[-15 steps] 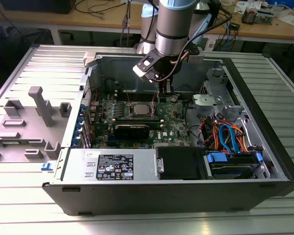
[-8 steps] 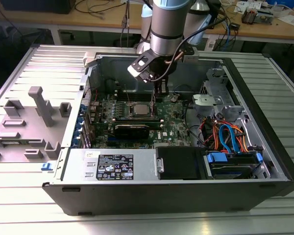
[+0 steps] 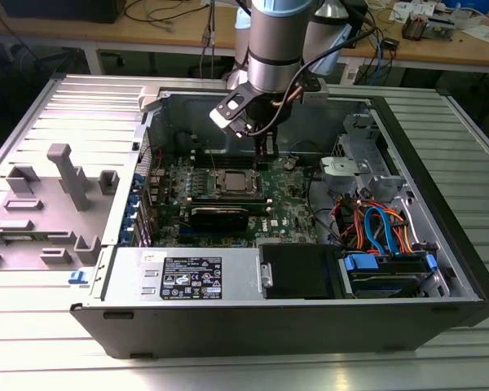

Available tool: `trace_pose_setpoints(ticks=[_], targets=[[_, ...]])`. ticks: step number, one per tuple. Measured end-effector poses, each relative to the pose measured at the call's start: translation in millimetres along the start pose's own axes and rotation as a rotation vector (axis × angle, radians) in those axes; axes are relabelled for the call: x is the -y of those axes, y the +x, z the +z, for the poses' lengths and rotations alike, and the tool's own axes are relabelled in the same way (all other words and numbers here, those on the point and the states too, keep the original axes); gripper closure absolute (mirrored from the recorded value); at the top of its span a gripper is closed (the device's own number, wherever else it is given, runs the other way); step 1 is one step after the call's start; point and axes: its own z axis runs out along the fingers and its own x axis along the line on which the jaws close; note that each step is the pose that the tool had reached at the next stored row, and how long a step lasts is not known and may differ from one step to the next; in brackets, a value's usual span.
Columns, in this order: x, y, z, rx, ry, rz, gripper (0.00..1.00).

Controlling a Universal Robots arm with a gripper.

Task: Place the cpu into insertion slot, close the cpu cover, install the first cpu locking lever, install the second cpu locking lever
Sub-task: 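Close the cpu cover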

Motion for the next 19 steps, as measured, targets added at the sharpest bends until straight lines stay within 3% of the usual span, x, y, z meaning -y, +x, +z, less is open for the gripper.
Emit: trace_pose_setpoints(ticks=[9, 13, 19], targets=[[21.5, 0.9, 2.2, -0.0002, -0.0038, 0.000, 0.89], [37.4, 1.7, 5.3, -0.0004, -0.0040, 0.000, 0.89], [50.6, 2.3, 12.7, -0.0004, -0.0039, 0.000, 0.89]])
